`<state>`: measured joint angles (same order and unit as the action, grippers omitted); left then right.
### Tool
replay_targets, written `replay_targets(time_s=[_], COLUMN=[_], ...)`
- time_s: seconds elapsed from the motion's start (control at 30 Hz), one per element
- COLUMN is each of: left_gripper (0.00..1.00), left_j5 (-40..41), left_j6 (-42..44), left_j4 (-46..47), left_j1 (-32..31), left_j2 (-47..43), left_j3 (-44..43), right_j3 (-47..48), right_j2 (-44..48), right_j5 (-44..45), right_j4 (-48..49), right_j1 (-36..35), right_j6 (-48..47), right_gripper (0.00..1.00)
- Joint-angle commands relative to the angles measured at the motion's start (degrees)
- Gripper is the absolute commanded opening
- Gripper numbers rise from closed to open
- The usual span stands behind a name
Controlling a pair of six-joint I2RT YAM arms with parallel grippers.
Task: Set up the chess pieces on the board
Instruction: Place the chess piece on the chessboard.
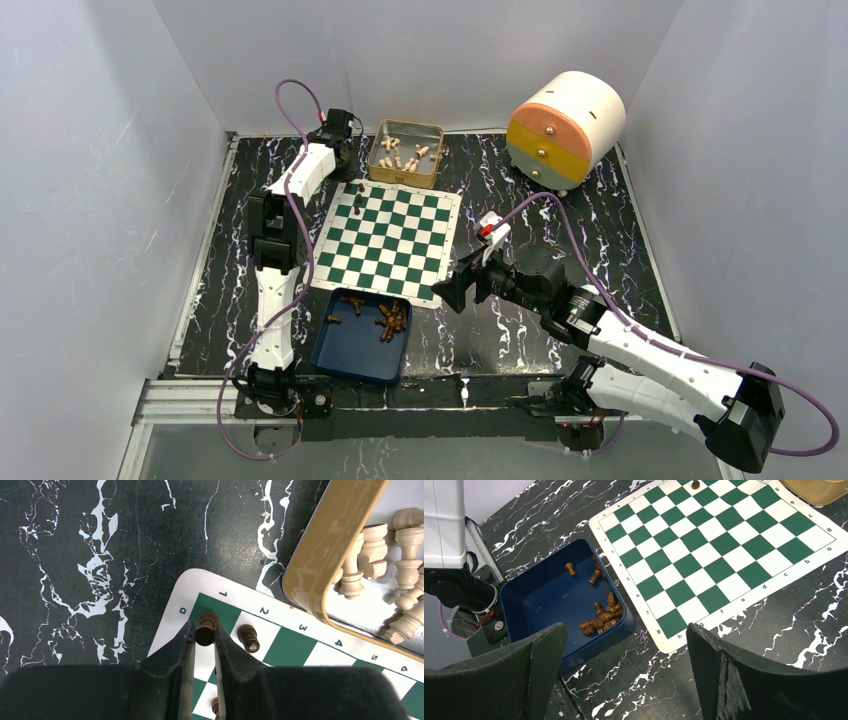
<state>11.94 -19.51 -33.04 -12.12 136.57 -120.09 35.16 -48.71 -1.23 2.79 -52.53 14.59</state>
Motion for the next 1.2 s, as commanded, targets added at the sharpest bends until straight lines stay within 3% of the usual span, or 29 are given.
replay_targets(time_s=[0.0,0.3,0.63,0.83,1.17], left_gripper=[0.14,0.18,0.34,0.39,0.42], left_j5=[0.2,-0.3,-0.4,-2.1,-3.7], left_j6=[0.2,0.3,1.0,0.7,-0.3], left_j4=[-0.4,-0.4,-2.1,-3.1,-3.5], left_j1=[-0.2,-0.3,-0.2,-0.3,-0.3], left_j2=[-0.5,0.6,0.5,-3.0,-16.7], left_j3=[-1.5,-1.3,-3.6,-4.0,5.9], right_j3=[1.1,1.8,4.4,6.1,11.6], right_j2=[1.1,1.1,1.6,-0.1,-3.7], right_j5=[0.9,1.0,4.4,4.2,22.4], right_j4=[2.4,2.0,0.4,-1.9,-13.5], right_j1=[-0.1,-0.2,-0.1,-0.2,-0.1], right_j6=[-0.9,-1.1,-2.3,0.7,17.4], right_gripper=[0.99,0.99,0.99,0.99,0.99])
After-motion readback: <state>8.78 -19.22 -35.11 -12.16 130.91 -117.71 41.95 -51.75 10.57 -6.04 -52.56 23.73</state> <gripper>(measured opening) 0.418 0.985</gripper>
